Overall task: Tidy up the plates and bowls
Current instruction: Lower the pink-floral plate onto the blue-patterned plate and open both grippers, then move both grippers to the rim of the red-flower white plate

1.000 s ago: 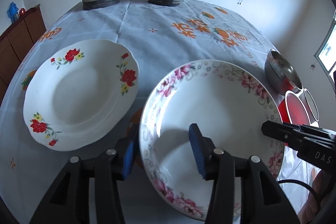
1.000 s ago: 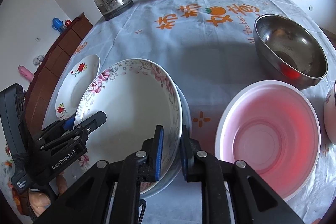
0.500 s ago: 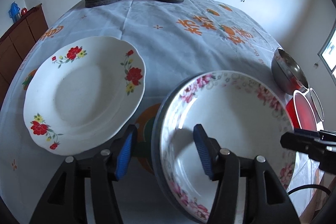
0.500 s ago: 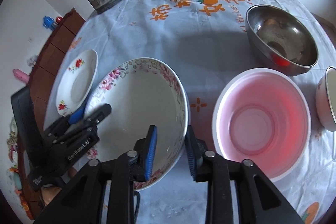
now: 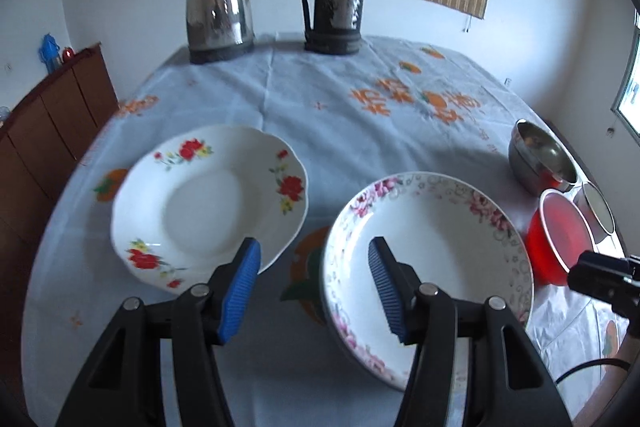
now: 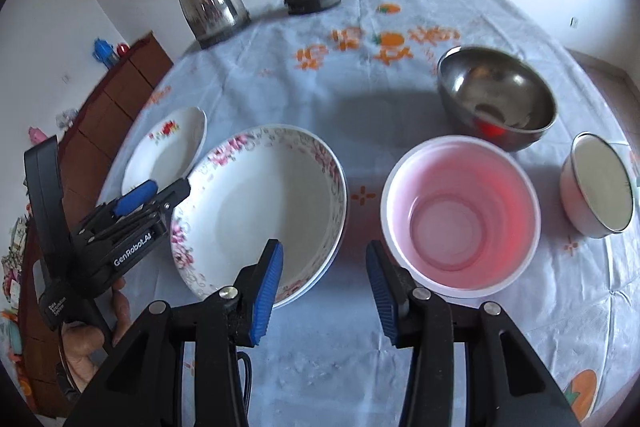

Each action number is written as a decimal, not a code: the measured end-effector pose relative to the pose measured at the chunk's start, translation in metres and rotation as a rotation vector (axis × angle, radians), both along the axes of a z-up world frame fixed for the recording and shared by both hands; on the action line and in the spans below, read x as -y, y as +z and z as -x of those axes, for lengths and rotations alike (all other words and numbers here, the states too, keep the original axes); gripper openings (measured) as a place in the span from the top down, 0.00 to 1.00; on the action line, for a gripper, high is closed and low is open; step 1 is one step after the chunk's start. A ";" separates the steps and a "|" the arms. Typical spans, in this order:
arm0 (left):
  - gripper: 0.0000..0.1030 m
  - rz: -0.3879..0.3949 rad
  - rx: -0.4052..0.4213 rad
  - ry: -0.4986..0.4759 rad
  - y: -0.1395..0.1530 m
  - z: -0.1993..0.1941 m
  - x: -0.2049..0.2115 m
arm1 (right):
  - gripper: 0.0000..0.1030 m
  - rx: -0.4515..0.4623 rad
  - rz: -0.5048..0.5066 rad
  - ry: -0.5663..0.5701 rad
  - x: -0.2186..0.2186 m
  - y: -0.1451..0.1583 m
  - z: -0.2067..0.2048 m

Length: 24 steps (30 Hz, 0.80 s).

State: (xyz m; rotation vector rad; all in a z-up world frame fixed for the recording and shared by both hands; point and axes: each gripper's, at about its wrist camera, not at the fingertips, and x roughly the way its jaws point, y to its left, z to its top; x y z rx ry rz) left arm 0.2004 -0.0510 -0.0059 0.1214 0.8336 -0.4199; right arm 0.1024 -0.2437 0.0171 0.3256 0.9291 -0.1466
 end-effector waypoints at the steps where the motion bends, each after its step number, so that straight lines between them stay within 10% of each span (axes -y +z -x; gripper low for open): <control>1: 0.45 0.009 0.009 0.006 0.003 0.005 -0.006 | 0.56 0.026 0.013 0.009 -0.003 0.002 0.003; 11: 0.41 -0.046 0.113 0.210 0.016 0.038 -0.084 | 0.56 0.143 -0.037 0.123 -0.036 -0.005 0.008; 24: 0.35 -0.124 0.131 0.379 0.011 -0.044 -0.111 | 0.56 0.270 -0.015 0.194 -0.066 0.014 -0.060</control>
